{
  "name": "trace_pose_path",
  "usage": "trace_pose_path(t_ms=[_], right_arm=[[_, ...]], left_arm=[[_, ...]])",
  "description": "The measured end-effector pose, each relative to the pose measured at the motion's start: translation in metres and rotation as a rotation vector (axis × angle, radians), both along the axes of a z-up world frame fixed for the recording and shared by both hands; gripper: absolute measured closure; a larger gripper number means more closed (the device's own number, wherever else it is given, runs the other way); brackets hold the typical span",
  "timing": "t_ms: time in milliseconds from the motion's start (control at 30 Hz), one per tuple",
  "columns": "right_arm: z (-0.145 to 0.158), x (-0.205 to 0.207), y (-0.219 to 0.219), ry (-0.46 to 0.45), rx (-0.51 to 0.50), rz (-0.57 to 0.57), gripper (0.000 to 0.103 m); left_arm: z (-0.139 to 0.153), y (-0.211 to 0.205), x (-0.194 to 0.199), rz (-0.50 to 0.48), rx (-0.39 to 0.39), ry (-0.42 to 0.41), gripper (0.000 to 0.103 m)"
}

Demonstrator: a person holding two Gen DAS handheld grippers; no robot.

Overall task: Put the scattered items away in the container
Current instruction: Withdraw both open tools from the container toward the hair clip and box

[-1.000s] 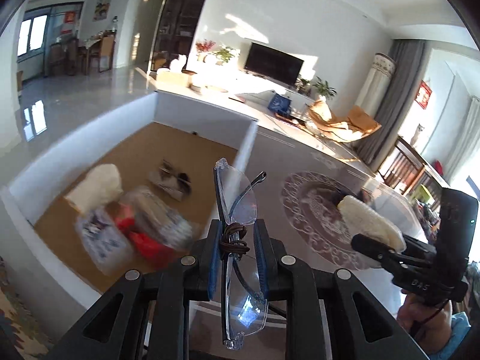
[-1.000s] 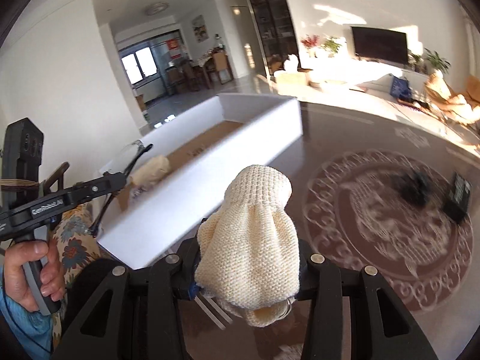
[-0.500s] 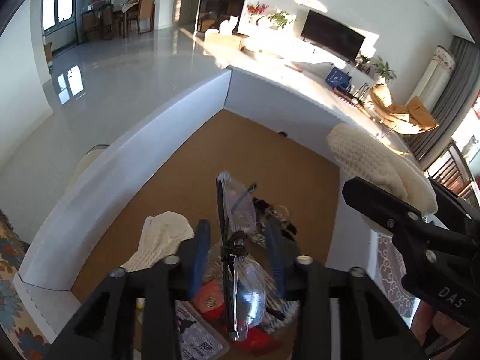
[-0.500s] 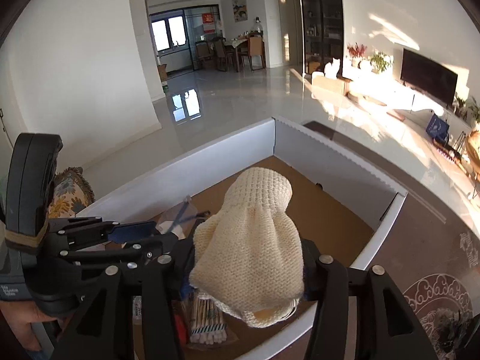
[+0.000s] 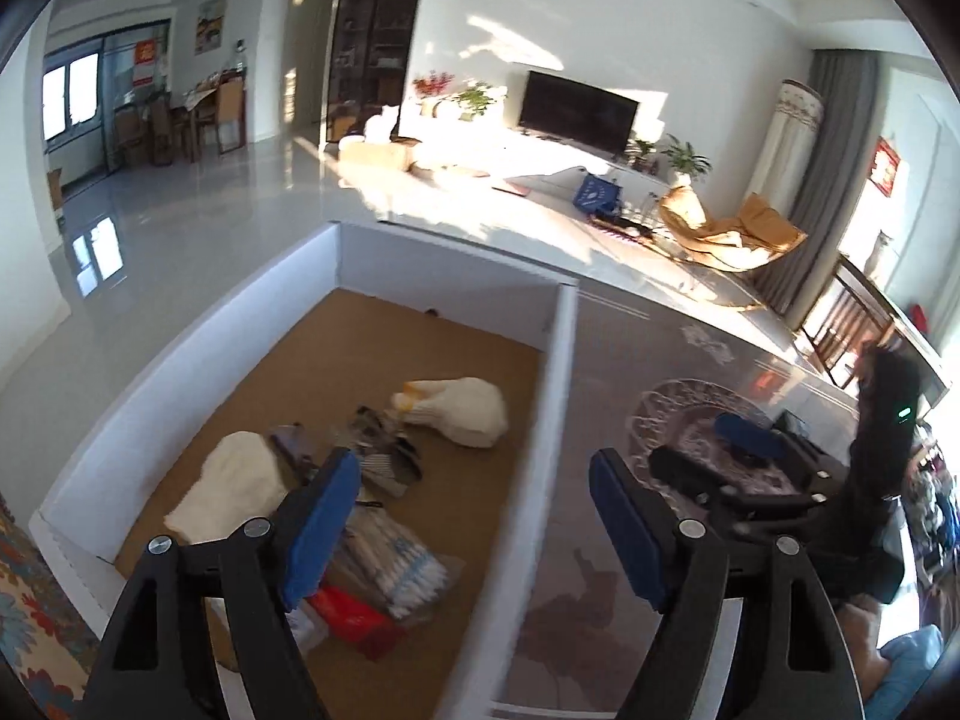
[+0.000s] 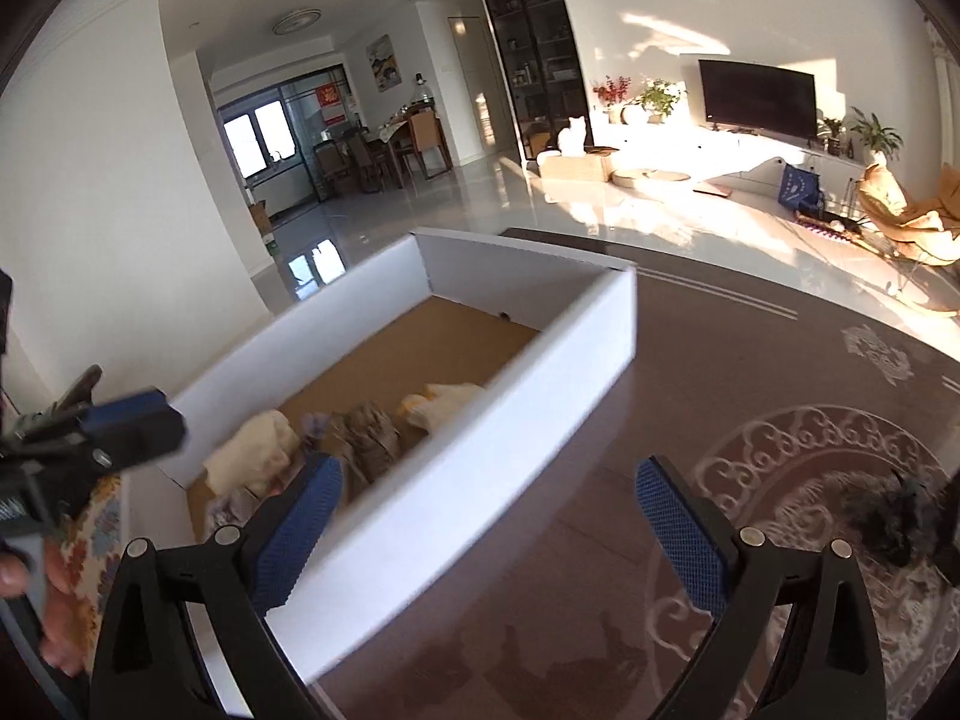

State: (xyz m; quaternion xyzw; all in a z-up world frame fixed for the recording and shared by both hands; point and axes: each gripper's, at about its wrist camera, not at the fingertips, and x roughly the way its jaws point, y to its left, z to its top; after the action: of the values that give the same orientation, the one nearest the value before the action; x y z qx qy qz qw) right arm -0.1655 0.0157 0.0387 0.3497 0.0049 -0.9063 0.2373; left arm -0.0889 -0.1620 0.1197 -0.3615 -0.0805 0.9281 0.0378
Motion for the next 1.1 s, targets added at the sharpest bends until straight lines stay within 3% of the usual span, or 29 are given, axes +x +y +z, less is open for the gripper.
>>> trace_pose_path(t_ms=[67,167,300,400,600,767,967,1100], right_arm=[[-0.020,0.019,0.044,0.002,0.103,-0.055,0.004],[-0.052,0.047,0.109,-0.034,0.244,-0.133,0.004],[-0.082,0.088,0.185,-0.081,0.302,-0.232,0.004],[-0.096,0.108,0.217,-0.110,0.325,-0.299,0.004],[-0.108,0.118,0.229,-0.113,0.349,-0.347,0.004],[-0.111,0.108,0.223,-0.128,0.343,-0.382,0.001],[-0.115,0.103,0.232,-0.177,0.271,-0.389,0.001],[-0.116,0.102,0.237,-0.203,0.231,-0.403,0.000]], left_arm=[[-0.005,0.039,0.019,-0.076,0.043,0.005,0.000],[-0.043,0.098,0.032,-0.174,0.091,-0.055,0.000],[-0.113,0.165,0.018,-0.198,0.022,-0.157,0.000],[-0.140,0.187,0.015,-0.185,-0.021,-0.159,0.000],[-0.155,0.193,0.026,-0.217,-0.122,-0.094,0.000],[-0.156,0.189,0.012,-0.193,-0.048,-0.100,0.000],[-0.172,0.180,-0.005,-0.132,0.038,-0.180,0.000],[-0.175,0.186,-0.005,-0.134,-0.009,-0.179,0.000]])
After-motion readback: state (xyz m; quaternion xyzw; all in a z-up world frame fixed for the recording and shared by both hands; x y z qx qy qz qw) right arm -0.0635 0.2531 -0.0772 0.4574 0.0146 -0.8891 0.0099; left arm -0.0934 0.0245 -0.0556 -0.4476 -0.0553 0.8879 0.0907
